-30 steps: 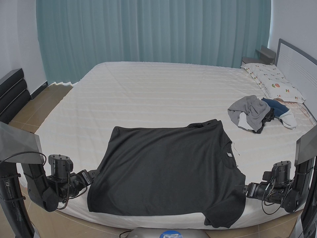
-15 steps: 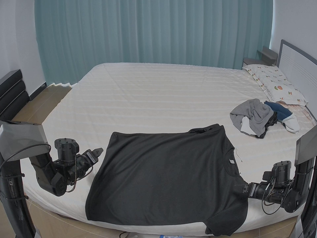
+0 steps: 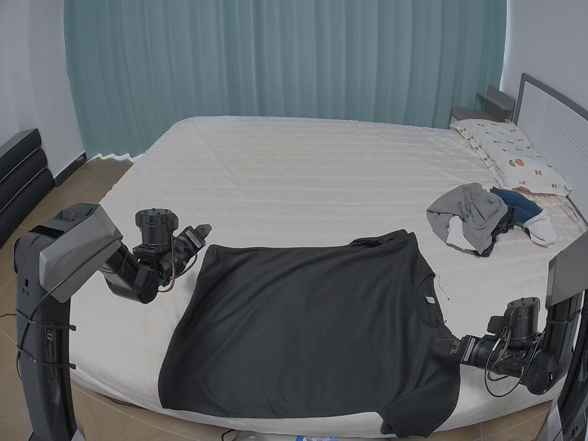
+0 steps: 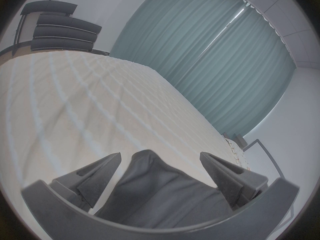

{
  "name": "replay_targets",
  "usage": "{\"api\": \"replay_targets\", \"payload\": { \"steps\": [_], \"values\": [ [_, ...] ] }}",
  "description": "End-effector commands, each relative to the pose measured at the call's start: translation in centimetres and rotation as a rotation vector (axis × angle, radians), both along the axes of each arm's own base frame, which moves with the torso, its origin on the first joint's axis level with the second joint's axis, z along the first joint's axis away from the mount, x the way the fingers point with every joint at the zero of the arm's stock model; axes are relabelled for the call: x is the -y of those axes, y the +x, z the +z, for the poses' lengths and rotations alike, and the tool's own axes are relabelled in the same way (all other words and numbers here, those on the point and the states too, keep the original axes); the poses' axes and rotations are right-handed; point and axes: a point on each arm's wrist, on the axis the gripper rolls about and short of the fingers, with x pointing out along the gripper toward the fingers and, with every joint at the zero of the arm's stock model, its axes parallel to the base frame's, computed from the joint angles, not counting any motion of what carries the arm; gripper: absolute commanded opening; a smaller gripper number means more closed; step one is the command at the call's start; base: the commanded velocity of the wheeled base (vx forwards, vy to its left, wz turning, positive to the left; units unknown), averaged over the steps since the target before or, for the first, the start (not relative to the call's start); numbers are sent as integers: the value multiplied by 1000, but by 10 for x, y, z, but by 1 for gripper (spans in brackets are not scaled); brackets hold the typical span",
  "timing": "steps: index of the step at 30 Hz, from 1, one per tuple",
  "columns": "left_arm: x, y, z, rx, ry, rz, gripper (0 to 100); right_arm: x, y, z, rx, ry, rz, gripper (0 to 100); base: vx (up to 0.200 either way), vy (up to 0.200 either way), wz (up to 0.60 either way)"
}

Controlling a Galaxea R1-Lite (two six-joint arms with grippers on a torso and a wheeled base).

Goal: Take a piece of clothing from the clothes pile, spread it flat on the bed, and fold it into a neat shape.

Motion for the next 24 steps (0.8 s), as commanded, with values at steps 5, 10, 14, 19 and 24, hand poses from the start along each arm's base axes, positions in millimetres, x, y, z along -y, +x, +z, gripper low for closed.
{"api": "replay_targets", "payload": {
  "steps": [5, 10, 14, 19, 24],
  "values": [
    [14, 45, -46, -127, -112, 44, 100, -2, -3, -1, -14, 19, -13, 100, 0, 0, 0],
    [14, 50, -50, -119, -113, 48, 100, -2, -3, -1, -17, 16, -24, 100, 0, 0, 0],
    [14, 50, -52, -122, -112, 48, 100, -2, -3, -1, -15, 15, -23, 100, 0, 0, 0],
    [15, 54, -55, -114, -111, 48, 100, -3, -3, 0, -10, 16, -18, 100, 0, 0, 0],
    [12, 61, -53, -72, -101, 92, 0, -3, -4, -2, -20, 16, -17, 100, 0, 0, 0]
  ]
}}
